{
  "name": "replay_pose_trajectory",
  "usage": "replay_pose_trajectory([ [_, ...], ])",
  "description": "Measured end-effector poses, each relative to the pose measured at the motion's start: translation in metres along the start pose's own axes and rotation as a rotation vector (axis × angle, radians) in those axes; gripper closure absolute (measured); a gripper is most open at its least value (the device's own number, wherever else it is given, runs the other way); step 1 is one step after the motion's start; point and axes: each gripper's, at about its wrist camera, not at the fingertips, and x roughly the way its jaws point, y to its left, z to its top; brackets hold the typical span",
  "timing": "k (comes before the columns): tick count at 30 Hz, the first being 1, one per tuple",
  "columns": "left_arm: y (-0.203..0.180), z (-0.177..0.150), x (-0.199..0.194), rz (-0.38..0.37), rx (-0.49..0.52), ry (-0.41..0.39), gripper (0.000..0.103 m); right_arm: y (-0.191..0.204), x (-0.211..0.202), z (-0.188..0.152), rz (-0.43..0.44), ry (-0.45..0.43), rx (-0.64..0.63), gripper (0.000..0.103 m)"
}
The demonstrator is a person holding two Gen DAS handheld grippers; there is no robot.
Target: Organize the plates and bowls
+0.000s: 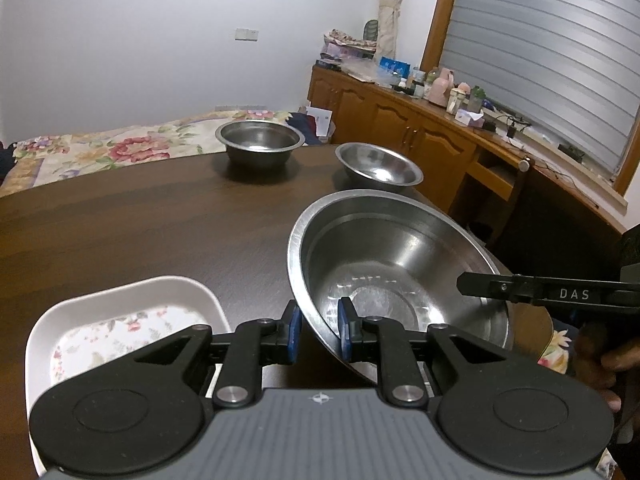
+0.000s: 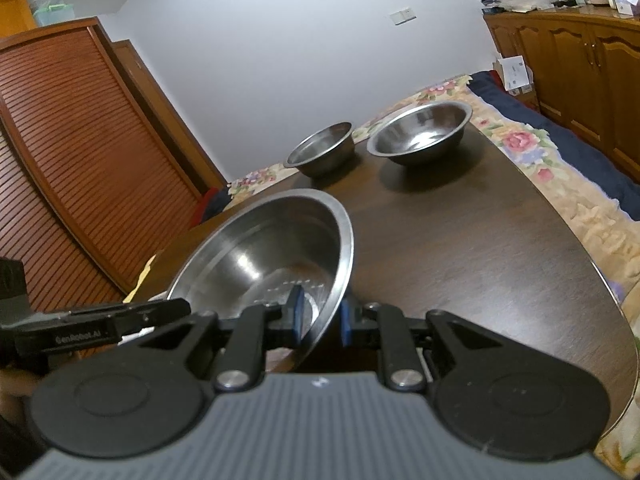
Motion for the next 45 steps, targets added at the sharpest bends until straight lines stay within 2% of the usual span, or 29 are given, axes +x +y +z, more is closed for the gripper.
replay_pose_trajectory([
  [28, 0.007, -0.006, 0.004, 0.015, -0.034, 0.006, 0.08, 0.009, 0.005, -0.006, -0.012, 0.013, -0.042, 0.082],
  [38, 0.01, -0.002, -0.003, 0.026, -0.035, -0.023, 0.08, 0.01, 0.0, 0.002, -0.031, 0.008, -0.062, 0.08],
  [40, 0.011, 0.0, -0.005, 0.031, -0.034, -0.03, 0.078, 0.009, -0.001, 0.005, -0.035, 0.002, -0.066, 0.078],
  [41, 0.01, 0.0, -0.006, 0.037, -0.03, -0.033, 0.078, 0.01, -0.003, 0.006, -0.037, -0.001, -0.072, 0.07],
  [42, 0.011, 0.001, -0.007, 0.042, -0.027, -0.036, 0.077, 0.01, -0.003, 0.007, -0.042, -0.002, -0.084, 0.067],
  [45, 0.013, 0.006, -0.01, 0.047, -0.024, -0.047, 0.073, 0.014, -0.007, 0.01, -0.056, -0.017, -0.122, 0.064],
])
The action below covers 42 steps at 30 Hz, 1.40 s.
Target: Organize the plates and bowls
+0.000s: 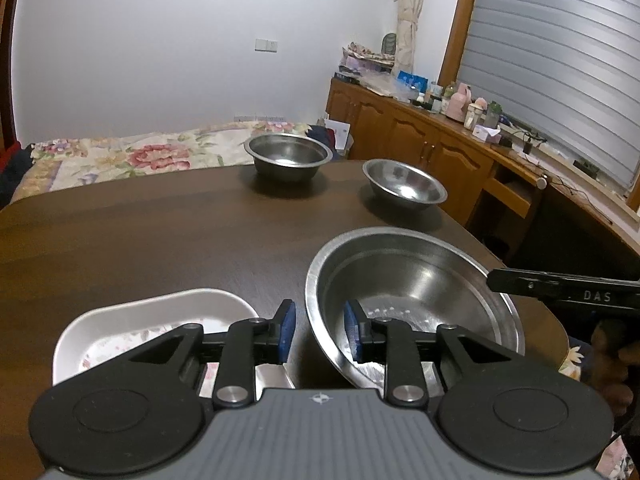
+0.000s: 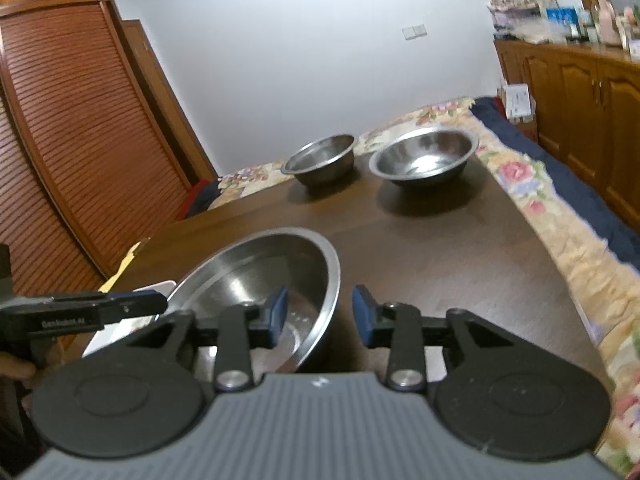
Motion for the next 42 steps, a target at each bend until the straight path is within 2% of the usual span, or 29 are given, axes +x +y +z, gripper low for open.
replay_pose_trajectory([
  [10, 0.0, 0.034, -0.005, 0.021, 0.059, -0.061, 0.066, 0.003, -0.011, 0.03, -0.029, -0.056, -0.08, 0.063],
  [21, 0.015, 0.08, 0.016, 0.057, 0.067, -0.1, 0.063, -0.001, -0.004, 0.081, -0.051, -0.102, -0.146, 0.062],
  [23, 0.019, 0.086, 0.023, 0.064, 0.064, -0.096, 0.062, -0.001, 0.001, 0.085, -0.053, -0.096, -0.156, 0.06],
  [27, 0.023, 0.096, 0.036, 0.086, 0.071, -0.091, 0.061, -0.004, 0.015, 0.095, -0.048, -0.074, -0.166, 0.05],
  [42, 0.039, 0.119, 0.078, 0.113, 0.051, -0.044, 0.057, 0.006, 0.089, 0.138, 0.013, 0.02, -0.21, 0.05],
])
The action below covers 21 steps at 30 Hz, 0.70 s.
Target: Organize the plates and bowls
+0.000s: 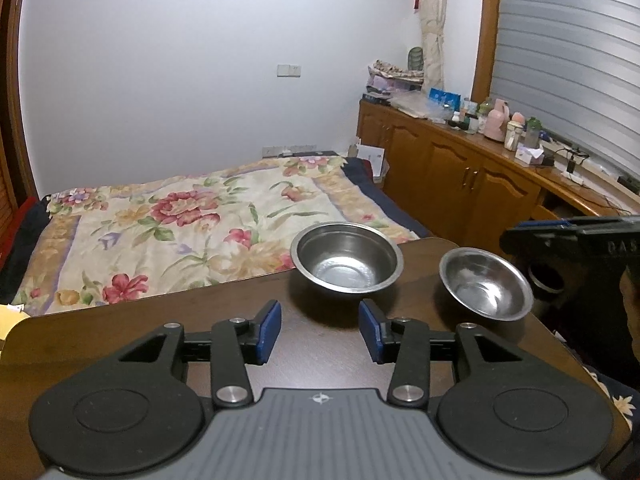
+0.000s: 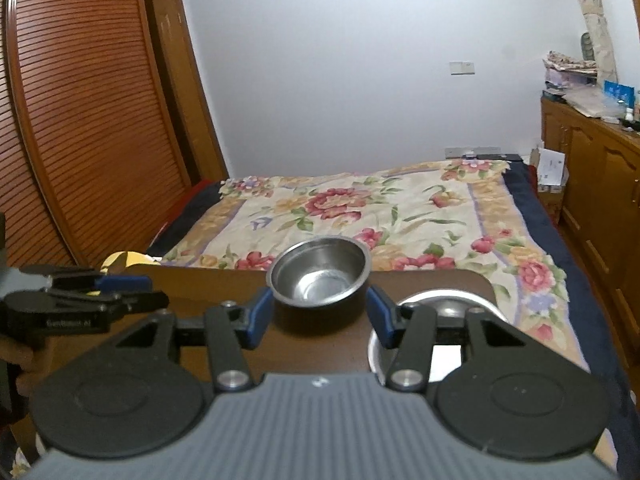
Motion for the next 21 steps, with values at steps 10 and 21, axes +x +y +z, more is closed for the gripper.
replay_pose_trajectory([
  [10, 0.015, 0.017, 0.046, 0.024, -0.016, 0.034, 0.056, -0.006, 0.063, 0.023, -0.036, 0.086, -0.011, 0.05],
  [21, 0.027, 0.026, 0.096, -0.011, -0.05, 0.079, 0.056, -0.022, 0.124, 0.023, -0.068, 0.197, 0.029, 0.05],
])
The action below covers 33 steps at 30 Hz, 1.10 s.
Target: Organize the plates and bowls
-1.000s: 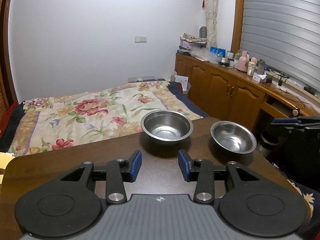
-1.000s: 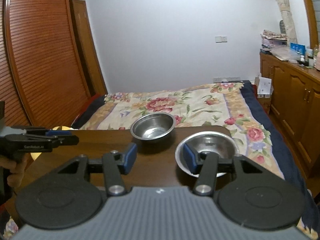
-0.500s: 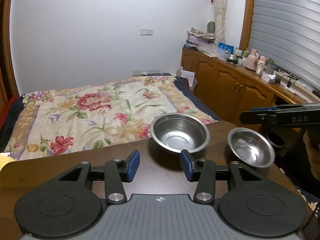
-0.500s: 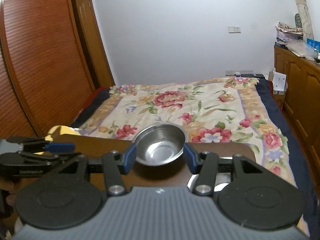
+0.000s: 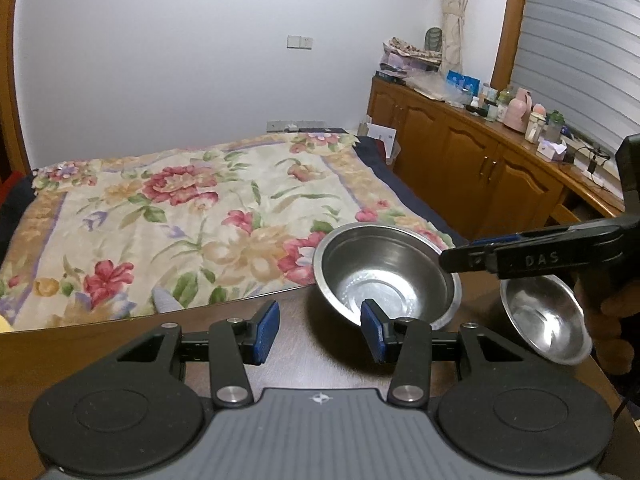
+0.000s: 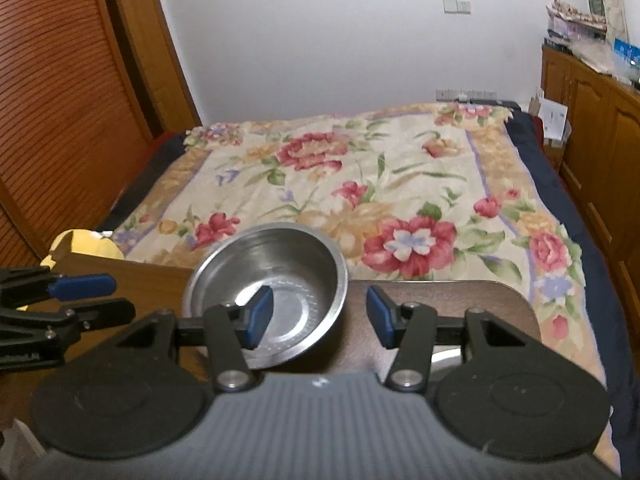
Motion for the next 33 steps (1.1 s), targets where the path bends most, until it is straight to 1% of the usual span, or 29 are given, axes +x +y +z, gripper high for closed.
replay_pose_trajectory([
  [6, 0.004, 0.003, 0.028, -0.025, -0.047, 0.043, 0.056, 0.0, 0.017, 0.007, -0.028, 0.041, 0.019, 0.05],
  [8, 0.005, 0.004, 0.033, -0.031, -0.059, 0.052, 0.056, 0.0, 0.021, 0.009, -0.037, 0.048, 0.015, 0.05],
  [13, 0.011, 0.005, 0.04, -0.057, -0.097, 0.063, 0.058, -0.001, 0.027, 0.008, -0.03, 0.079, 0.024, 0.051],
  [14, 0.011, 0.005, 0.041, -0.062, -0.102, 0.065, 0.059, -0.001, 0.028, 0.007, -0.025, 0.082, 0.025, 0.054],
  [16, 0.01, 0.005, 0.042, -0.069, -0.11, 0.067, 0.063, -0.001, 0.03, 0.007, -0.015, 0.095, 0.024, 0.064],
  [17, 0.01, 0.005, 0.043, -0.072, -0.113, 0.068, 0.065, 0.0, 0.031, 0.006, -0.011, 0.1, 0.022, 0.073],
  [18, 0.009, 0.006, 0.043, -0.073, -0.118, 0.07, 0.07, 0.0, 0.031, 0.006, -0.005, 0.104, 0.023, 0.078],
  [19, 0.009, 0.006, 0.043, -0.075, -0.121, 0.072, 0.076, 0.001, 0.032, 0.006, 0.002, 0.108, 0.022, 0.079],
  [20, 0.008, 0.006, 0.042, -0.076, -0.119, 0.076, 0.078, 0.002, 0.031, 0.005, 0.007, 0.11, 0.022, 0.082],
  [21, 0.007, 0.005, 0.042, -0.075, -0.114, 0.08, 0.08, 0.003, 0.031, 0.004, 0.011, 0.111, 0.022, 0.083],
  [23, 0.006, 0.005, 0.042, -0.055, -0.104, 0.081, 0.08, 0.003, 0.03, 0.003, 0.03, 0.112, 0.033, 0.083],
  [27, 0.01, 0.002, 0.042, -0.057, -0.119, 0.087, 0.081, 0.002, 0.028, 0.002, 0.065, 0.113, 0.066, 0.085],
  [33, 0.012, -0.001, 0.043, -0.055, -0.116, 0.092, 0.081, 0.008, 0.028, -0.002, 0.066, 0.118, 0.043, 0.084],
])
